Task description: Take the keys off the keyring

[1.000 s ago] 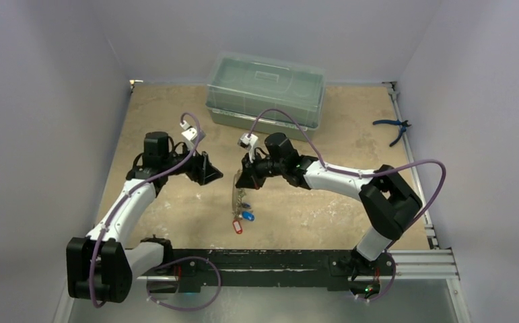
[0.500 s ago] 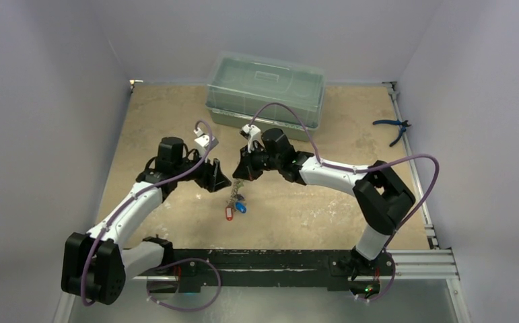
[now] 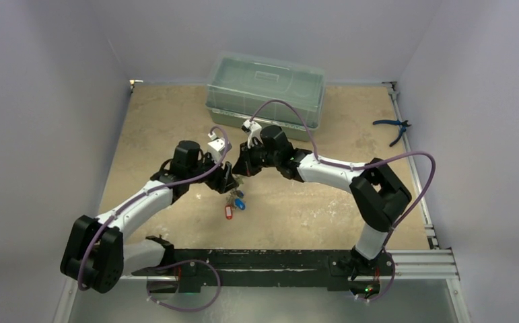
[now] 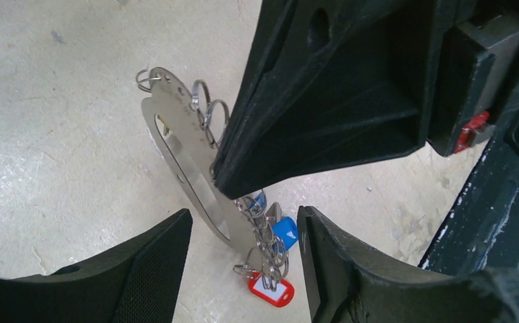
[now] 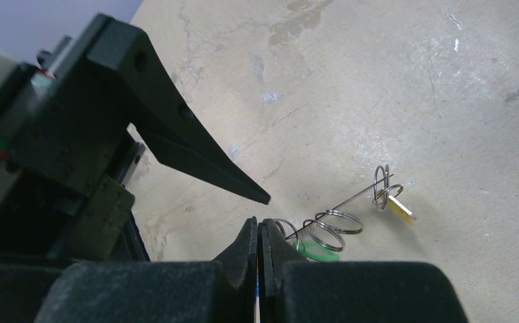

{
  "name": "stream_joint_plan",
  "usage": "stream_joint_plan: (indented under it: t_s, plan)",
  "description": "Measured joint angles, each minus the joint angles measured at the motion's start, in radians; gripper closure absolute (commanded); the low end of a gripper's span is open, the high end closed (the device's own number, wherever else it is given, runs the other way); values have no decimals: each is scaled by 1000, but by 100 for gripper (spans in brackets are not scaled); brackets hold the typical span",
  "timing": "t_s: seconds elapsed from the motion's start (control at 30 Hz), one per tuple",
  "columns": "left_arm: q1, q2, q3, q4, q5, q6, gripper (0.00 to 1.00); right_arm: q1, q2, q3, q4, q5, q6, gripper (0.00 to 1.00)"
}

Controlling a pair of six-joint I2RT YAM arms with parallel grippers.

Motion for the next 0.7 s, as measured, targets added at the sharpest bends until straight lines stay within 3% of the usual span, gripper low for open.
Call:
stream_joint_plan:
  t_s: [0.13, 0.57, 0.7]
  plan:
    - [-23, 34, 0, 18, -35, -8, 47, 0, 21, 21, 0, 3, 16, 100]
    - [-31, 72, -7, 31, -137, -29, 78, -1, 23, 23, -1, 16, 39, 100]
    - [-31, 77, -7, 31, -146, -34, 99, -1, 23, 23, -1, 16, 40, 100]
